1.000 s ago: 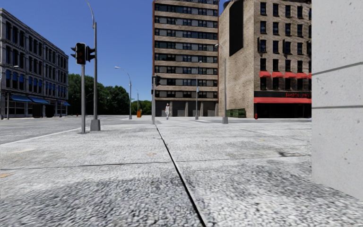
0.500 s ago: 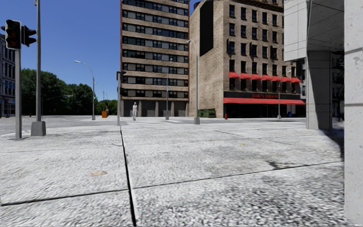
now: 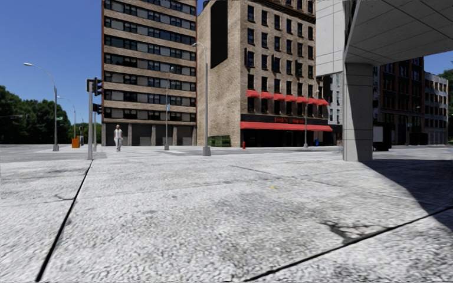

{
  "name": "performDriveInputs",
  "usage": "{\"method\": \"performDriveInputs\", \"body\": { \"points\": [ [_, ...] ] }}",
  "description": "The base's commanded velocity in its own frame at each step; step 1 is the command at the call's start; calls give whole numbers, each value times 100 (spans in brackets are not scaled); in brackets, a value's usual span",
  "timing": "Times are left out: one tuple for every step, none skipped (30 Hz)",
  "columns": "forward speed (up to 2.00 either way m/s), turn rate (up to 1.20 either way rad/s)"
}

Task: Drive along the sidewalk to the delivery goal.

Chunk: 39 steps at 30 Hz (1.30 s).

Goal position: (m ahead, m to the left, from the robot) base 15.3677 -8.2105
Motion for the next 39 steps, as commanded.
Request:
{"method": "performDriveInputs", "body": {
  "points": [
    [200,-45],
    [200,-45],
    [200,-45],
    [200,-45],
    [200,-45],
    [200,-45],
    [200,-45],
    [200,-45],
    [200,-45],
    [200,-45],
    [200,-44],
    [200,-44],
    [200,-35],
    [200,-33],
    [200,-32],
    [200,-32],
    [200,-31],
    [200,0],
    [200,0],
    [200,0],
    [200,0],
    [200,0],
    [200,0],
    [200,0],
    [200,0],
    [200,0],
    [200,0],
    [200,0],
    [200,0],
    [200,0],
    [200,0],
    [200,0],
    [200,0],
    [200,0],
    [200,0],
    [200,0],
    [200,0],
    [200,0],
    [200,0]
  ]
}}
